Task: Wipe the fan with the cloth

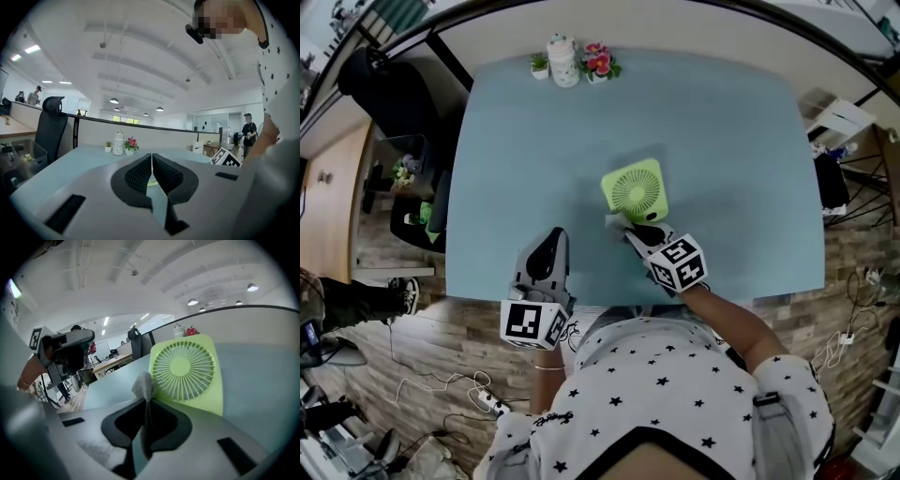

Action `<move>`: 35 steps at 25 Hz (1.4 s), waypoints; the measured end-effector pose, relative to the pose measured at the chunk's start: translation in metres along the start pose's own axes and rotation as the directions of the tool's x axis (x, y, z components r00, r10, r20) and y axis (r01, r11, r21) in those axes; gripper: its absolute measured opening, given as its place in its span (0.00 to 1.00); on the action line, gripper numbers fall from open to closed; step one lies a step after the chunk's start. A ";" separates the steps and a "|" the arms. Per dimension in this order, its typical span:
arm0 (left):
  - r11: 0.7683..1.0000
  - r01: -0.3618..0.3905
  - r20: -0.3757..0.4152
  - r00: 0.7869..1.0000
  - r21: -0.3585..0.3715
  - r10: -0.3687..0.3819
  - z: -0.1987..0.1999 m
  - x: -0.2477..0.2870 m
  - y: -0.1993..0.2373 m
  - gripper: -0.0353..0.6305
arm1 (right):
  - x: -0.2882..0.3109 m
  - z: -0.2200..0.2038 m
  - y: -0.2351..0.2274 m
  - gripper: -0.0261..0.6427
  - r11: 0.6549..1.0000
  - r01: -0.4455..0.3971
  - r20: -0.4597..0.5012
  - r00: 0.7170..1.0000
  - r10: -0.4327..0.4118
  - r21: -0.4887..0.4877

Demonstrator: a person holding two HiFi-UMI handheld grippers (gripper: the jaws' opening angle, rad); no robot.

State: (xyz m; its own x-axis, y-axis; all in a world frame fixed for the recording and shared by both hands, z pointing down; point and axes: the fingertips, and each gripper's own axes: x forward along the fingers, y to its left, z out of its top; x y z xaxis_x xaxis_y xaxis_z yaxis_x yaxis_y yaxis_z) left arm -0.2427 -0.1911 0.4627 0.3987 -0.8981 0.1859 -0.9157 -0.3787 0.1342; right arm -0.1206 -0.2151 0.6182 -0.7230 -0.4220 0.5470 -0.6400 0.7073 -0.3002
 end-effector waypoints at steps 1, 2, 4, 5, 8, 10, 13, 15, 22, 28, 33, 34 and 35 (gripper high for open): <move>1.000 0.000 -0.002 1.000 -0.001 0.000 -0.001 0.000 0.000 0.10 | -0.002 0.000 -0.006 0.09 1.000 0.014 0.001 1.000 -0.014 0.005; 1.000 0.001 -0.004 1.000 -0.002 -0.001 -0.001 0.000 0.000 0.10 | -0.005 0.000 -0.012 0.09 1.000 0.030 0.003 1.000 -0.030 0.009; 1.000 0.006 -0.006 1.000 -0.001 -0.006 -0.001 0.001 -0.001 0.10 | -0.012 0.000 -0.026 0.09 0.998 0.064 0.008 0.998 -0.064 0.018; 1.000 0.009 -0.007 1.000 -0.001 -0.009 -0.001 0.001 -0.002 0.10 | -0.016 -0.001 -0.033 0.09 0.996 0.082 0.010 0.997 -0.082 0.024; 1.000 0.017 -0.009 1.000 0.002 -0.017 -0.002 0.004 -0.003 0.10 | -0.027 -0.001 -0.055 0.09 0.990 0.136 0.018 0.990 -0.137 0.047; 1.000 0.024 -0.013 1.000 0.001 -0.024 -0.003 0.007 -0.003 0.10 | -0.033 -0.002 -0.068 0.09 0.983 0.171 0.022 0.985 -0.172 0.061; 0.999 0.038 -0.016 0.999 0.005 -0.038 -0.003 0.010 -0.006 0.10 | -0.042 -0.003 -0.083 0.09 0.972 0.217 0.033 0.975 -0.221 0.091; 0.999 0.048 -0.016 0.999 0.009 -0.048 -0.002 0.013 -0.009 0.10 | -0.048 -0.004 -0.091 0.09 0.964 0.242 0.038 0.968 -0.247 0.107; 0.998 0.062 -0.021 0.998 0.017 -0.062 -0.001 0.020 -0.012 0.10 | -0.052 -0.009 -0.101 0.09 0.953 0.269 0.042 0.960 -0.277 0.141; 0.998 0.061 -0.018 0.998 0.020 -0.061 0.002 0.022 -0.015 0.10 | -0.063 0.014 -0.095 0.09 0.958 0.239 0.108 0.960 -0.257 0.158; 0.998 0.063 -0.019 0.998 0.026 -0.062 0.004 0.024 -0.015 0.10 | -0.083 0.060 -0.085 0.09 0.961 0.215 0.243 0.936 -0.254 0.174; 0.998 0.064 -0.018 0.998 0.027 -0.064 0.005 0.025 -0.015 0.10 | -0.087 0.070 -0.083 0.09 0.962 0.212 0.274 0.928 -0.254 0.172; 0.997 0.065 -0.016 0.998 0.029 -0.065 0.006 0.025 -0.016 0.10 | -0.091 0.079 -0.080 0.09 0.963 0.209 0.303 0.919 -0.252 0.169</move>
State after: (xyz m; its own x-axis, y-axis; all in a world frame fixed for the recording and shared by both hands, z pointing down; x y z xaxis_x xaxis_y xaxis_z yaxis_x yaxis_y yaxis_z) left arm -0.2188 -0.2089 0.4599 0.4578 -0.8681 0.1920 -0.8889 -0.4428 0.1178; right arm -0.0246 -0.2779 0.5306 -0.5817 -0.7383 0.3413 -0.8114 0.4973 -0.3072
